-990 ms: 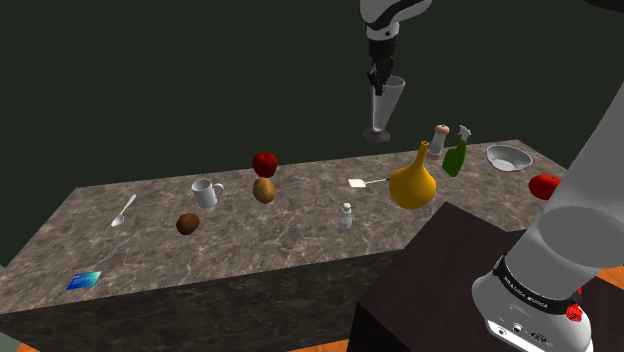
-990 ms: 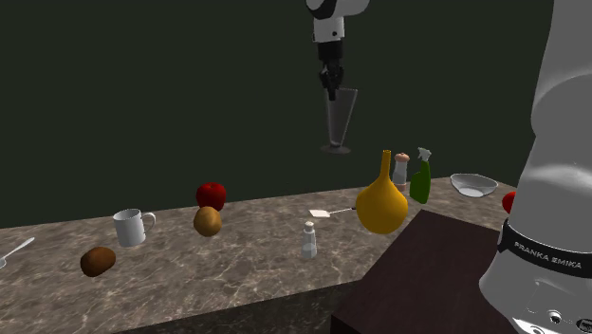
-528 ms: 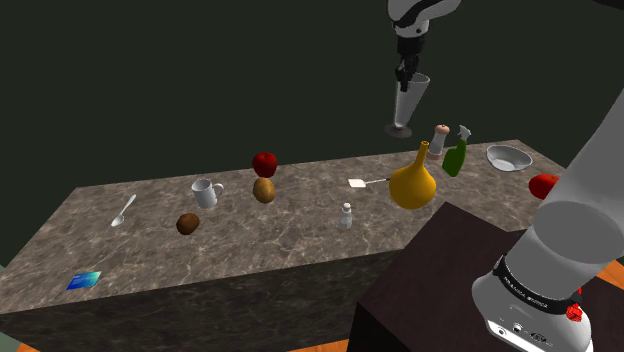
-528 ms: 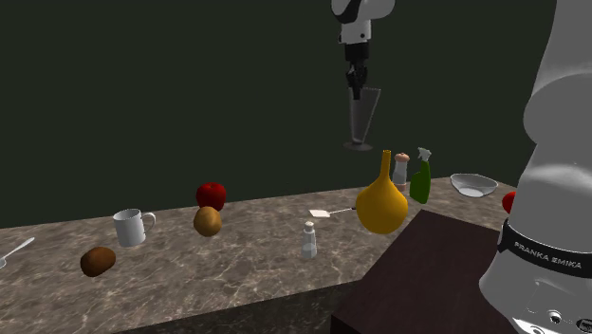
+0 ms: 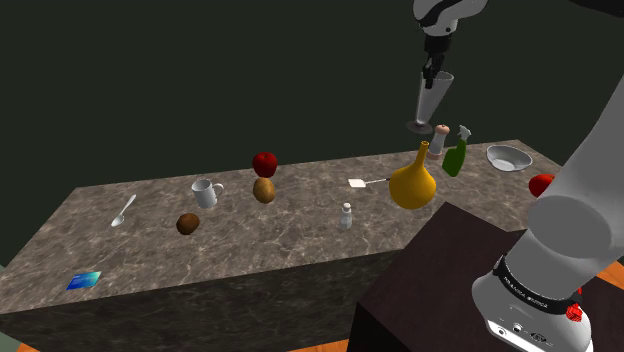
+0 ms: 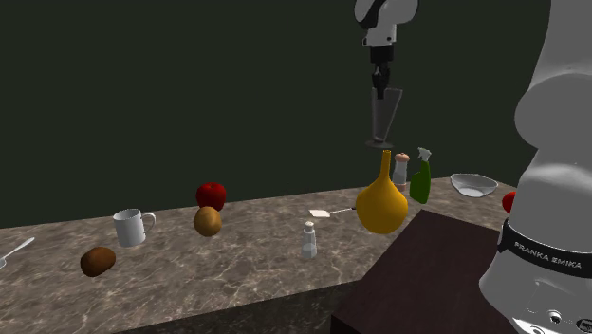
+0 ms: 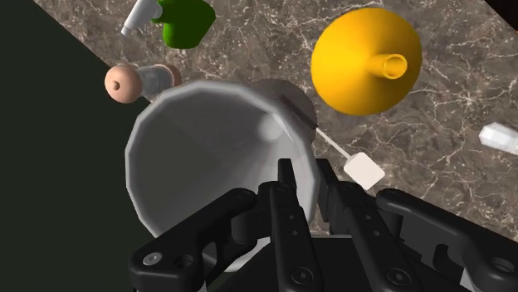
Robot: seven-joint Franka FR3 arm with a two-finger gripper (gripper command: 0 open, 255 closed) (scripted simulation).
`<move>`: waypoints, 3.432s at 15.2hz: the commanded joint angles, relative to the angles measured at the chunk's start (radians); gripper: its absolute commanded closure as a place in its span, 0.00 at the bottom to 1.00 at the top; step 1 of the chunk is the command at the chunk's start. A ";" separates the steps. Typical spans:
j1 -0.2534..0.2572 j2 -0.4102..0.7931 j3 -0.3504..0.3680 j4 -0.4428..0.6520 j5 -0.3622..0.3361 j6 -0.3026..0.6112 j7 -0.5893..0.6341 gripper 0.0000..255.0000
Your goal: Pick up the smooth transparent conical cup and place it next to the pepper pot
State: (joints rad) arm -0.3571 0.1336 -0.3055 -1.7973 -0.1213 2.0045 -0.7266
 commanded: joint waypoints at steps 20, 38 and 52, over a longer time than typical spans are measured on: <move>-0.198 0.204 -0.084 0.139 0.124 0.087 -0.308 1.00; -0.210 0.297 -0.066 0.020 0.157 0.294 -0.311 1.00; -0.230 0.405 -0.041 -0.020 0.194 0.438 -0.320 1.00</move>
State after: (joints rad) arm -0.5851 0.5303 -0.3484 -1.8130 0.0693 2.4294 -1.0452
